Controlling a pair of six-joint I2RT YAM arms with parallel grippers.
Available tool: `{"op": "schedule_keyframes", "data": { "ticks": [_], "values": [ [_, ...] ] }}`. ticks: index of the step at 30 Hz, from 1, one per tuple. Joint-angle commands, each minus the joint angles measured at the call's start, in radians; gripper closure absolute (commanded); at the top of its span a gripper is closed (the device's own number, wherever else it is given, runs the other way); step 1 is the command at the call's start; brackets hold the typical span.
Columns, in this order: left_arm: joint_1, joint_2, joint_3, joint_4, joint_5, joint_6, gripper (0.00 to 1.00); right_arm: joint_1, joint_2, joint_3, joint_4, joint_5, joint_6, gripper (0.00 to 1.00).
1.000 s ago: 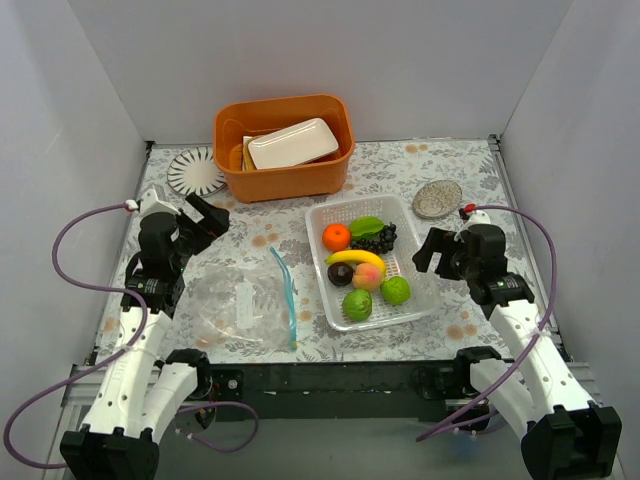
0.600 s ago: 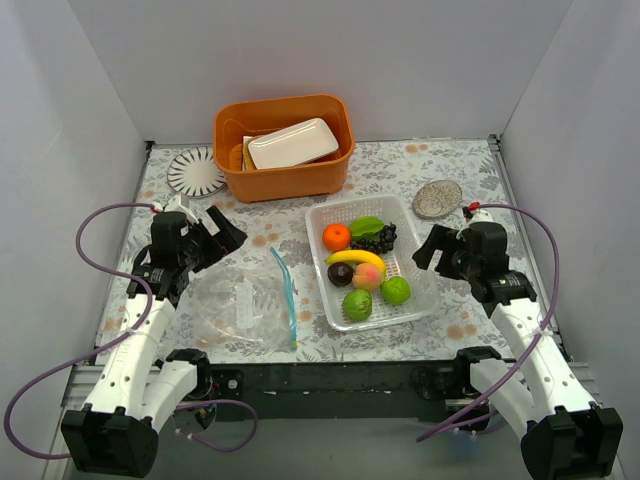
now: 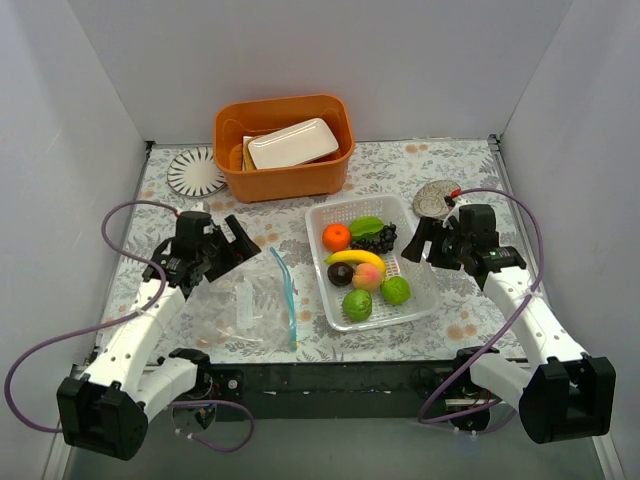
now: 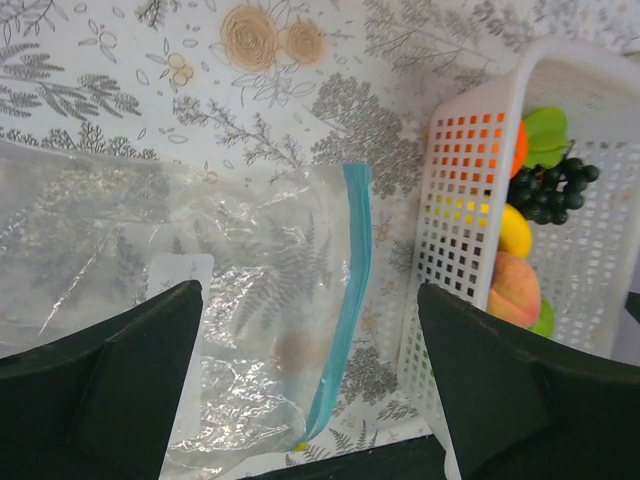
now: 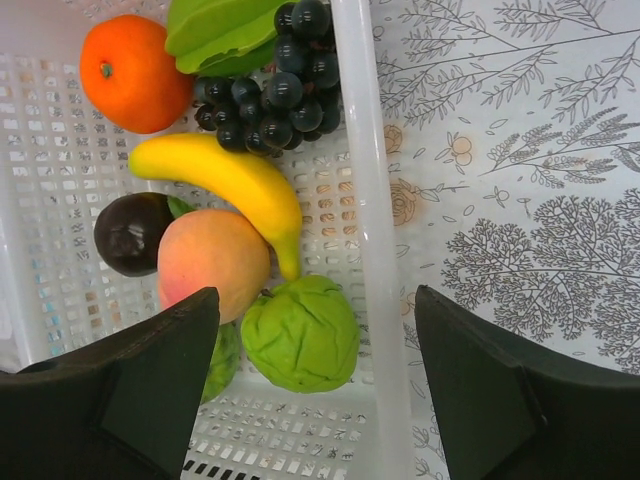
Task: Place the food in the zip-top bag and seal the zipper
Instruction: Open the zipper of the food storage bag at the center of the board.
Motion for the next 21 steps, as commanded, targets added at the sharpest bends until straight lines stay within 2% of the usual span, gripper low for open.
{"op": "schedule_keyframes", "data": {
  "ticks": [1,6,9,12,21],
  "values": [
    [-0.131,0.066,0.050,-0.039,-0.118,-0.065,0.14,0.007,0.007,0.048,0.012,-0.077,-0.029,0.16],
    [-0.325,0.118,0.041,-0.058,-0.257,-0.161,0.15,0.012,-0.007,0.068,-0.020,-0.100,-0.051,0.16],
    [-0.411,0.135,0.014,-0.069,-0.293,-0.232,0.21,0.015,-0.022,0.073,-0.031,-0.123,-0.055,0.16],
    [-0.459,0.147,-0.009,-0.072,-0.330,-0.287,0.30,0.018,-0.027,0.079,-0.045,-0.134,-0.054,0.17],
    [-0.538,0.250,0.021,-0.082,-0.396,-0.335,0.38,0.027,-0.027,0.140,-0.078,-0.120,-0.063,0.19]
  ]
}}
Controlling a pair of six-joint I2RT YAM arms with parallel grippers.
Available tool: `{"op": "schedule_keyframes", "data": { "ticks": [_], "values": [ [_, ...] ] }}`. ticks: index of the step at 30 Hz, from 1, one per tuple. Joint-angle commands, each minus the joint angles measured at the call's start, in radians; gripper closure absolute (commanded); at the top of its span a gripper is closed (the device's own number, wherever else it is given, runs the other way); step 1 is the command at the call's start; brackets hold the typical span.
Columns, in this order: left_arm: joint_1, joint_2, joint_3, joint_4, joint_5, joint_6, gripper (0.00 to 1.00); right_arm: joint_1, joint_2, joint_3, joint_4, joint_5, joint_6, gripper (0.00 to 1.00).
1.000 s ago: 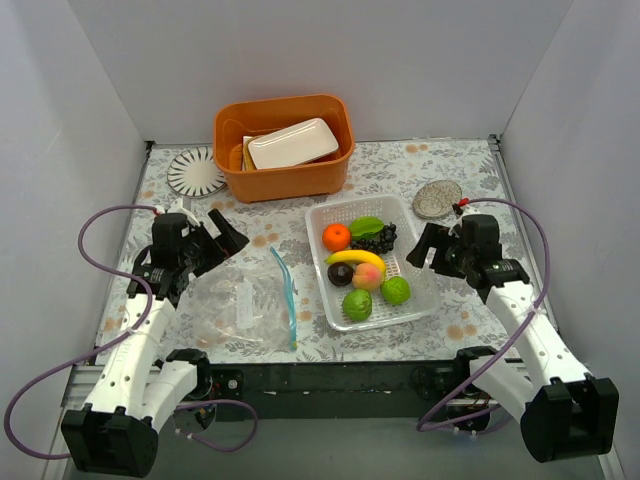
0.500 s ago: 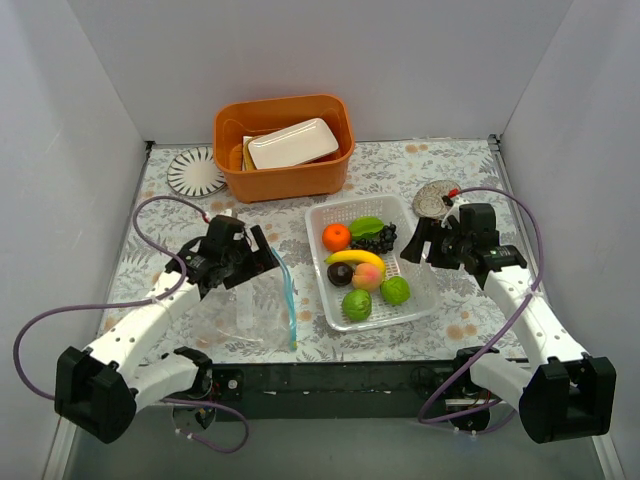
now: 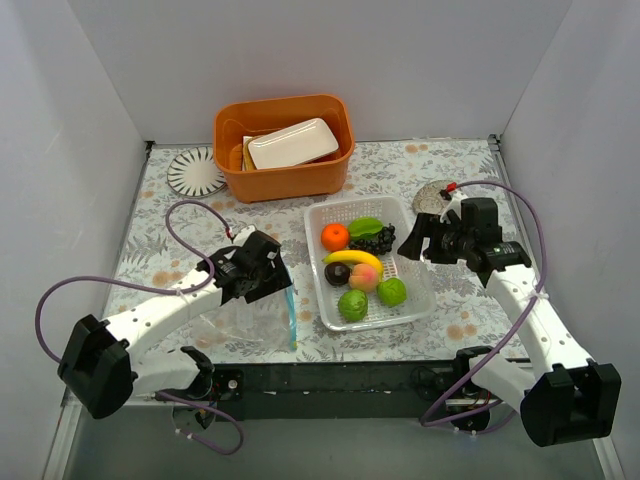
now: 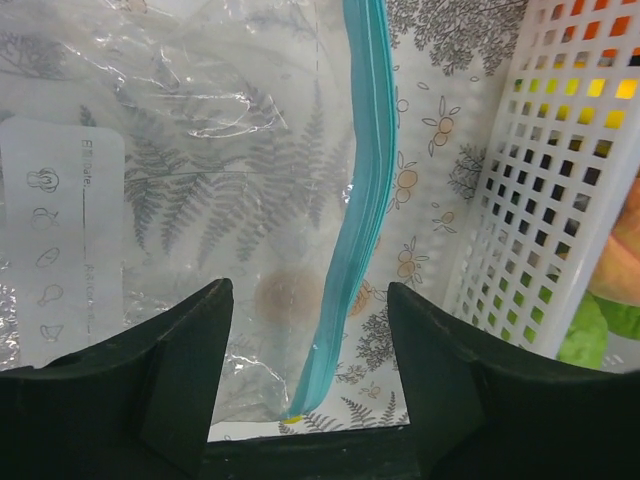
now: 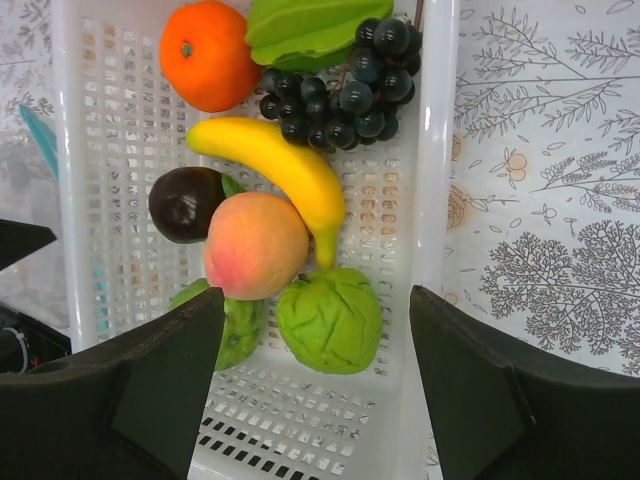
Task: Place the food in the zip-top bag and seal the zipper
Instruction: Open the zipper of the food storage bag at the center of the board.
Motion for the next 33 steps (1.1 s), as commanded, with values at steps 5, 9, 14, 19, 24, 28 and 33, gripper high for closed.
{"op": "schedule_keyframes", "data": {
  "ticks": [5,9,14,19,24,28,33],
  "values": [
    [-0.046,0.051,0.017,-0.022,-0.073,-0.075,0.49,0.013,-0.043,0.115,-0.042,0.030,-0.038,0.19],
    [-0.046,0.057,0.006,-0.019,-0.091,-0.077,0.50,0.013,-0.053,0.144,-0.061,0.026,-0.038,0.19],
    [-0.047,0.089,-0.002,-0.023,-0.096,-0.080,0.51,0.015,-0.060,0.177,-0.085,0.014,-0.035,0.19],
    [-0.047,0.100,-0.005,-0.025,-0.106,-0.084,0.56,0.015,-0.060,0.207,-0.093,0.004,-0.031,0.18],
    [-0.047,0.121,0.013,-0.016,-0.097,-0.075,0.73,0.015,-0.053,0.224,-0.104,-0.002,-0.038,0.18],
    [-0.047,0.132,0.029,-0.017,-0.103,-0.068,0.89,0.018,-0.048,0.227,-0.101,-0.037,-0.038,0.19],
    [-0.047,0.120,0.056,-0.037,-0.111,-0.057,1.00,0.062,-0.027,0.247,-0.087,-0.112,-0.045,0.29]
  ]
}}
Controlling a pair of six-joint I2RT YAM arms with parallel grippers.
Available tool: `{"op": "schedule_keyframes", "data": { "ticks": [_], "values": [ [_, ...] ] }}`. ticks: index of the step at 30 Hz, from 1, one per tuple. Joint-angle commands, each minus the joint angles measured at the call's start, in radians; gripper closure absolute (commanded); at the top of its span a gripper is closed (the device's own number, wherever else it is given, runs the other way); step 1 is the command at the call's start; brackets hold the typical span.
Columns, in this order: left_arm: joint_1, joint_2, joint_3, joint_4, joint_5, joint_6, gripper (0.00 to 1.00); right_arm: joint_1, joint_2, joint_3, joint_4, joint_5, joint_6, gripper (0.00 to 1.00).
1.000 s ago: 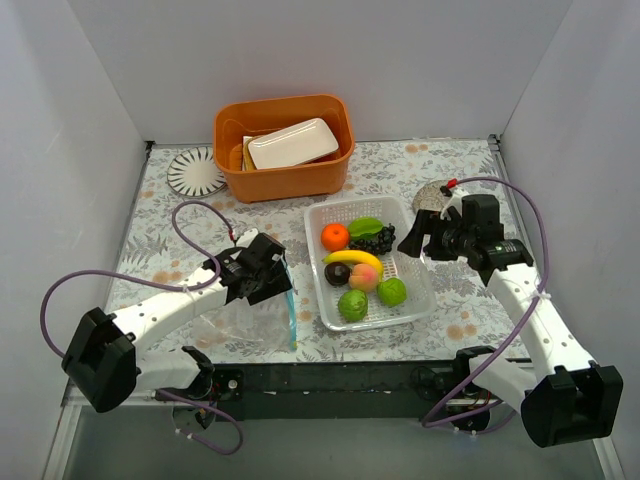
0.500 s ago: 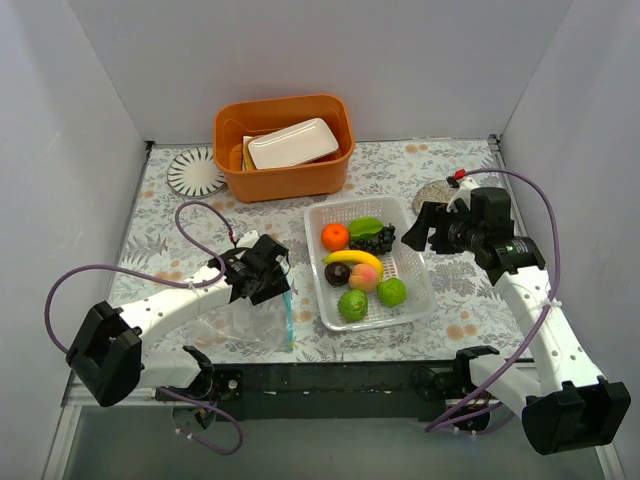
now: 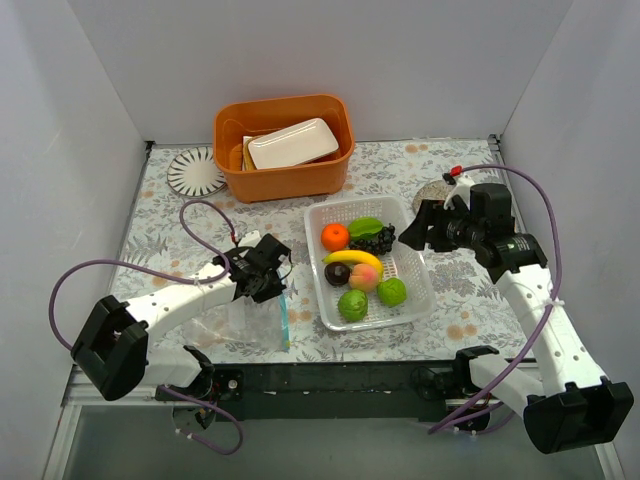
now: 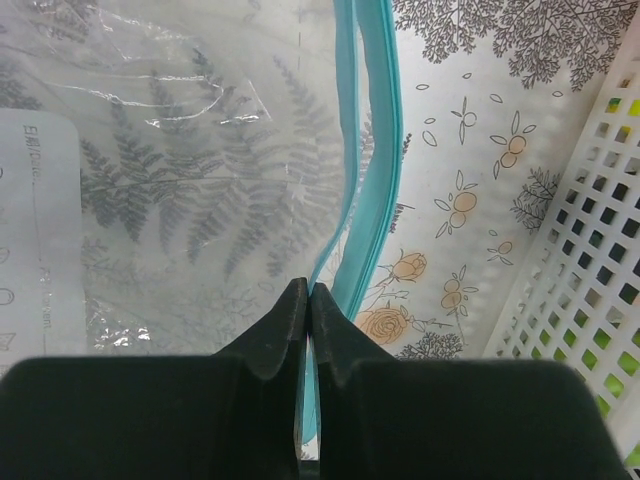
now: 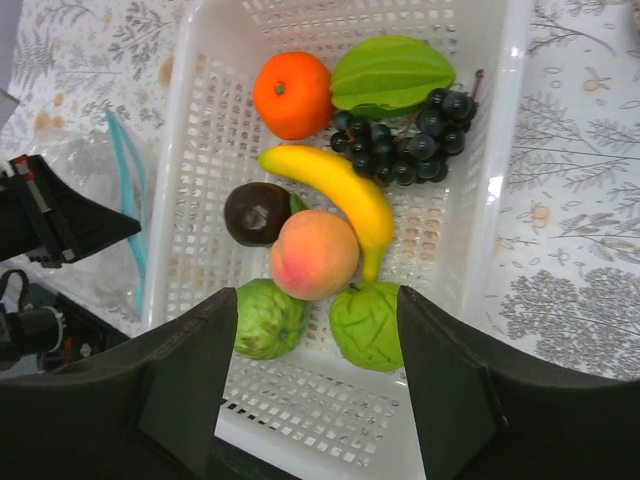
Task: Place the food in the zip-top bag and seal the zipper
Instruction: Open the zipper of the food storage bag at the center of the board.
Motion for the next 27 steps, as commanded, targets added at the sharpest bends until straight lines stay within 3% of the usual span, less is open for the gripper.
{"op": "schedule_keyframes", "data": {
  "ticks": [1,14,27],
  "values": [
    [-0.004,-0.026,0.066,-0.025,-0.034,0.012,1.00,0.055,0.029,0.070,0.020,-0.093,-0.014,0.31],
    [-0.004,-0.160,0.113,-0.056,-0.037,0.074,1.00,0.392,0.199,0.047,0.268,-0.109,0.148,0.44],
    [-0.004,-0.296,0.101,0.002,0.035,0.150,1.00,0.541,0.394,0.092,0.481,-0.162,0.244,0.42]
  ]
}}
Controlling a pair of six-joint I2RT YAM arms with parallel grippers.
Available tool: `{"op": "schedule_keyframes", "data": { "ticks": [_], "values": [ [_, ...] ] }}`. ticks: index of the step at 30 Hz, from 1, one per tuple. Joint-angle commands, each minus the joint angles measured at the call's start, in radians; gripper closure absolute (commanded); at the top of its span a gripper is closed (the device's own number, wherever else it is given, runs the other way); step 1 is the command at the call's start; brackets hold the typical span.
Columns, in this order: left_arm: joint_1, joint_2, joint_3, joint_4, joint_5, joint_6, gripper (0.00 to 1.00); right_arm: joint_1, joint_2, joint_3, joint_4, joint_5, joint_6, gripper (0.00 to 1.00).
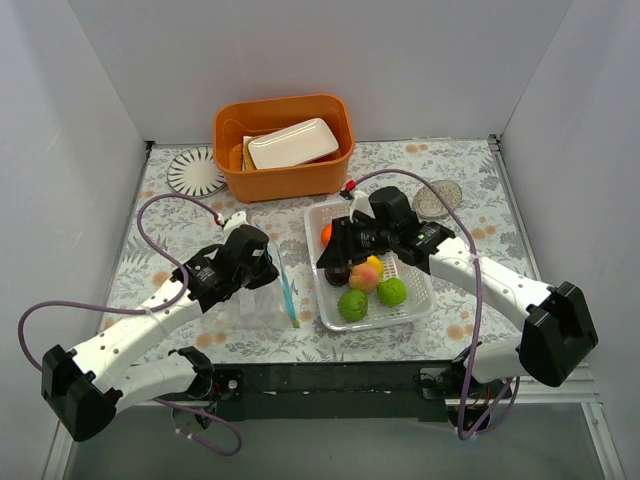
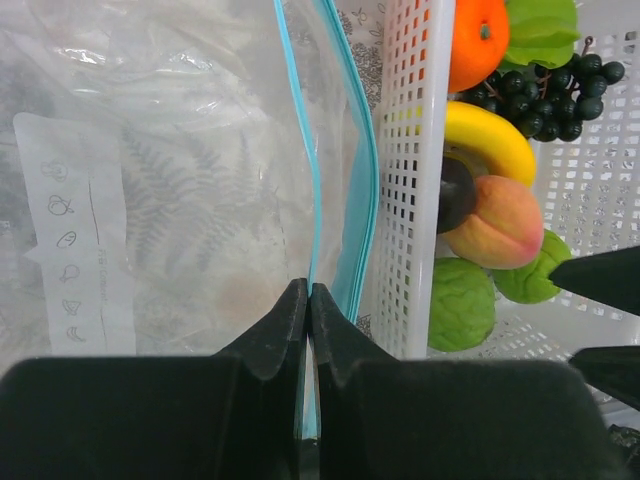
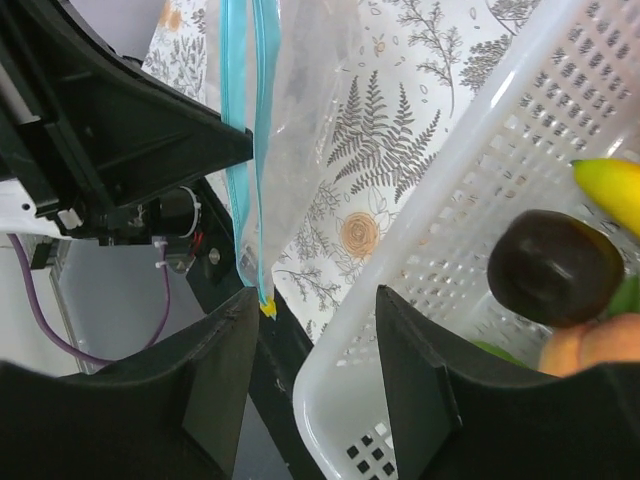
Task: Place the food in the zip-top bag and seal the zipper
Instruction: Open the zipper of the food storage bag at the center of the board.
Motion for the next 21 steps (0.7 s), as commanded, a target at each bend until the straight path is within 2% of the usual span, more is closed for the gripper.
{"op": "schedule_keyframes", "data": {
  "ticks": [1,9,18,21],
  "values": [
    [-0.004,-0.030,0.015,0.038,0.037,0.050,1.00,0.039,0.049,0.066,0.121,-0.030,0.041,0.42],
    [-0.004,-0.034,0.019,0.047,0.051,0.062,1.00,0.129,0.153,0.130,0.150,-0.034,0.047,0.42],
    [-0.004,-0.037,0.033,0.049,0.054,0.061,1.00,0.198,0.236,0.189,0.107,0.049,0.017,0.43],
    [-0.004,-0.040,0.038,0.044,0.057,0.062,1.00,0.205,0.256,0.207,0.074,0.098,0.000,0.48]
  ]
}}
